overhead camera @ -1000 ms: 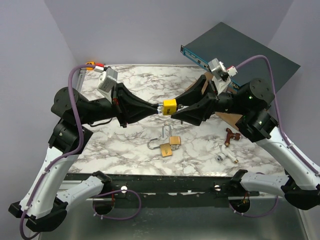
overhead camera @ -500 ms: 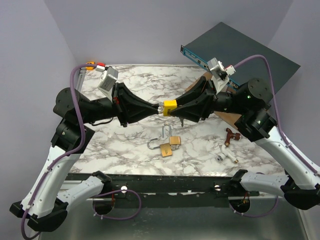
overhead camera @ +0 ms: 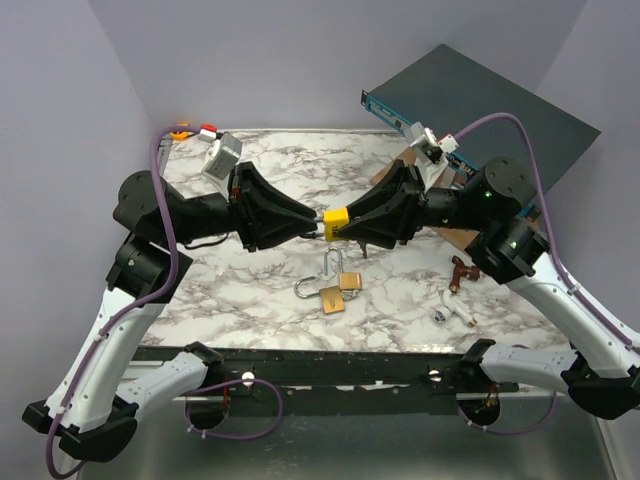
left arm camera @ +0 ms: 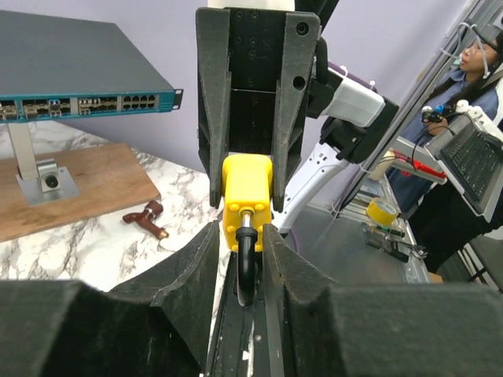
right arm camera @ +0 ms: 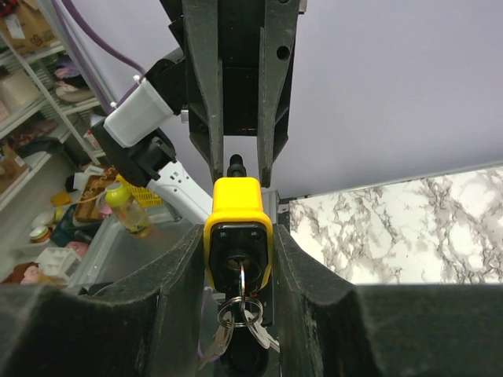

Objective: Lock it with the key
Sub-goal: Lock the lock.

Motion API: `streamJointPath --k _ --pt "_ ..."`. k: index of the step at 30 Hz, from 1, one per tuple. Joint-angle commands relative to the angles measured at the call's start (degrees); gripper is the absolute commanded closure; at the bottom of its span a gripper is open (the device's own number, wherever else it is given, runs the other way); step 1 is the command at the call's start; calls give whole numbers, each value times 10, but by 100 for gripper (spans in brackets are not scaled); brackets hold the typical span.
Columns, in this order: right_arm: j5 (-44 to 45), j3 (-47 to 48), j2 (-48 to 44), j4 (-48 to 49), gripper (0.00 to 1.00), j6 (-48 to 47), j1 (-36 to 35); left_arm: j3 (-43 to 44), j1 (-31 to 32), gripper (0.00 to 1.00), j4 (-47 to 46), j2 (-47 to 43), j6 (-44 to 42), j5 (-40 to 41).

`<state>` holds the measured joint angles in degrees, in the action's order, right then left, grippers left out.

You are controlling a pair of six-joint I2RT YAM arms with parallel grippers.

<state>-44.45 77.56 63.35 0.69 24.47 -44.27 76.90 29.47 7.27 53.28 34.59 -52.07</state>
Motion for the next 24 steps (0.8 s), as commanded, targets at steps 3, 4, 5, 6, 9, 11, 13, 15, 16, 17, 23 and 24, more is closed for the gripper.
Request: streamJointPath --k 3,4,5,6,9,11,13,15,16,17,23,24 --pt "23 3 -19 -5 99 5 -3 11 -17 72 67 -9 -52 -33" --pt "28 5 -21 -6 99 3 -2 12 -19 72 76 -10 -61 -37" --pt "33 8 -23 -6 99 2 -3 15 -21 71 86 -12 -68 -42" --pt "36 10 -24 -26 99 -1 -2 17 -23 71 94 -13 -75 -45" --pt "39 15 -24 -36 99 -4 -2 20 -27 71 111 -15 -85 -49" --pt "41 15 -24 -37 99 -6 -3 18 -29 71 107 -16 -82 -54" --pt "41 15 -22 -39 99 -6 -3 17 -30 73 103 -16 -77 -55" --pt "40 15 -20 -39 99 -6 -3 16 -30 77 99 -15 -74 -59" --pt "41 16 -20 -39 99 -6 -3 15 -30 80 95 -14 -71 -62" --pt "43 16 -20 -39 99 -6 -3 13 -30 83 93 -13 -69 -65" --pt "43 21 -17 -45 99 -14 -3 -4 -30 100 59 -9 -44 -80" --pt "40 21 -14 -45 99 -14 -2 -10 -30 100 47 -9 -35 -82"
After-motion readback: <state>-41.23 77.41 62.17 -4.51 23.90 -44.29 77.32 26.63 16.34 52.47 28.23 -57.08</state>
